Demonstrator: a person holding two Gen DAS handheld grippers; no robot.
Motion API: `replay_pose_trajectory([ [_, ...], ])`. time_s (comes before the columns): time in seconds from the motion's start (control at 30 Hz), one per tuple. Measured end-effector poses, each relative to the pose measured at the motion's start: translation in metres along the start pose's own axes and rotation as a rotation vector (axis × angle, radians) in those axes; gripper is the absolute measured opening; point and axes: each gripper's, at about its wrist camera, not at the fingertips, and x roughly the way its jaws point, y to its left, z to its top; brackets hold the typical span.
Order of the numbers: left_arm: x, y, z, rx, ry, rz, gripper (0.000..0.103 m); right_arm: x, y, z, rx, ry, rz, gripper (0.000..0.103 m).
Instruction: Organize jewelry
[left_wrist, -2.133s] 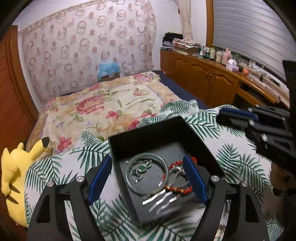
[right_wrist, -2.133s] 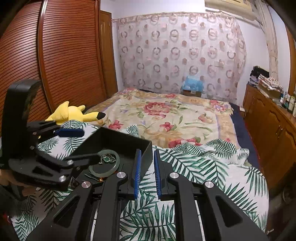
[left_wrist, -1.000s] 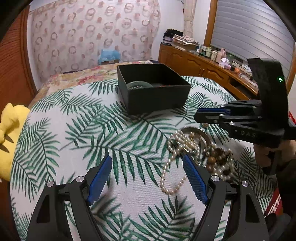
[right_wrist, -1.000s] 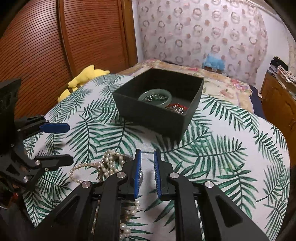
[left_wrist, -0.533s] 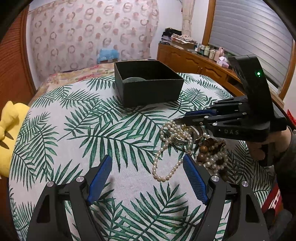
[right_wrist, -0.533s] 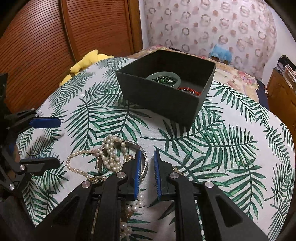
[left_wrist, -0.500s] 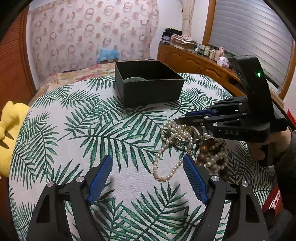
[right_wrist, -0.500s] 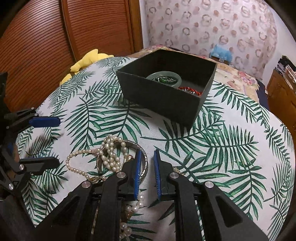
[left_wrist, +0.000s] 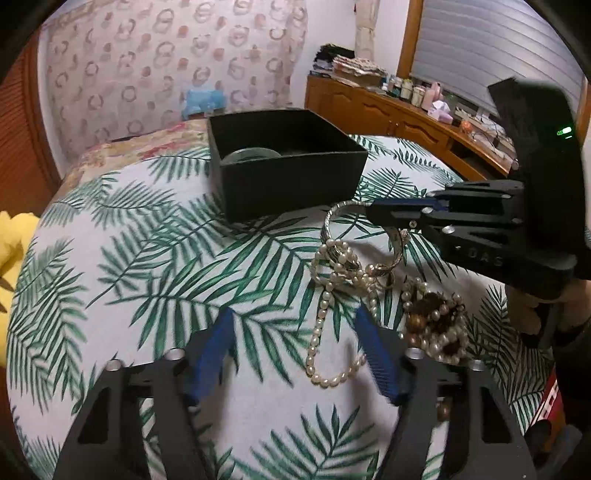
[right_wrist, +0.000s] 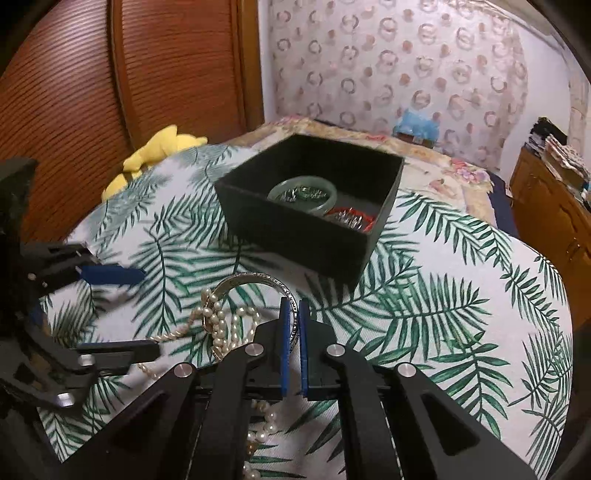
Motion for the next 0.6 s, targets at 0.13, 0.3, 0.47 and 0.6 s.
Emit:
replay_pose_trajectory([
  [0.13,0.012,-0.005,0.01,0.017,0.008,-0.018,0.045,-0.001,0.001,0.002,0.0,-0.008,-0.002,0.005],
  [0.3,0.02,-0.009,0.016,0.03,0.011,-0.024,0.016,0.0,0.001,0.003,0.008,-0.009,0.003,0.005],
  [0.47,0.015,-0.009,0.021,0.025,-0.013,-0.047,0.004,0.0,0.0,0.003,0.012,-0.013,0.0,0.005],
  [0.6,-0.005,-0.011,0.023,0.028,-0.056,-0.065,0.004,-0.001,0.001,0.004,0.013,-0.013,-0.018,0.005],
])
